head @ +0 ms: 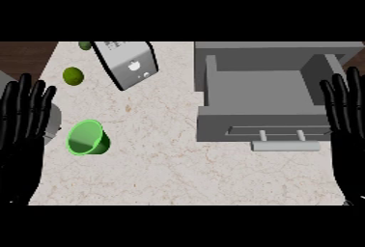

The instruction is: Pick up the cup, place it into the drawer and close the drawer

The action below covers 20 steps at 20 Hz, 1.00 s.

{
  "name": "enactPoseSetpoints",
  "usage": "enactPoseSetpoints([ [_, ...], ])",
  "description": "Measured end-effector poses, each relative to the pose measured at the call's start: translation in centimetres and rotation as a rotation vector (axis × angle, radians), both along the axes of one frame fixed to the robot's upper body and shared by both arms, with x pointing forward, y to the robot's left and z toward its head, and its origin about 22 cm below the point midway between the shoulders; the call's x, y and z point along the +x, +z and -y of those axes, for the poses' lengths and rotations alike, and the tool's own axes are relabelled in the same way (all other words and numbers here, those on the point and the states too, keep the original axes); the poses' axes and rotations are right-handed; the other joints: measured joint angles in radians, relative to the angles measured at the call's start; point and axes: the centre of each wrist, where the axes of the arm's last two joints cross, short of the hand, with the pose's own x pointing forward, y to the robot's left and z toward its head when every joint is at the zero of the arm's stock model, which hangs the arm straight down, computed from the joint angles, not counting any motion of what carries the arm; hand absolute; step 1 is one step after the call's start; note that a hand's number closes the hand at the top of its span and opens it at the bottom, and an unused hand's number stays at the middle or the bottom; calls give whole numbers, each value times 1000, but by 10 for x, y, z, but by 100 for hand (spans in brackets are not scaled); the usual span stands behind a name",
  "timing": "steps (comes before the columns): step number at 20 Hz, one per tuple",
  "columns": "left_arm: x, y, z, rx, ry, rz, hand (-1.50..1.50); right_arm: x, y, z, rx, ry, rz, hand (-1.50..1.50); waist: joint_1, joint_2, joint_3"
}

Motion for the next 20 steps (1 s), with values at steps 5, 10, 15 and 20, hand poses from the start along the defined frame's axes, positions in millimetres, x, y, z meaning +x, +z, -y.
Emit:
enactPoseSetpoints([
  [5, -2, -9, -10, -12, -83, -20, -150, 1, -4, 1, -3, -26, -13, -150, 3, -7, -7],
  [10, -3, -24, -23, -155, -153, -133, -150, -2, -7, 10, -86, -11, -79, -150, 4, -8, -10],
  [15, -3, -40, -44, -236, -169, -206, -150, -1, -14, 15, -118, -1, -101, -150, 5, -9, -10],
  [20, -1, -61, -62, -256, -135, -250, -150, 3, -19, 21, -123, 6, -102, -150, 4, -9, -10],
])
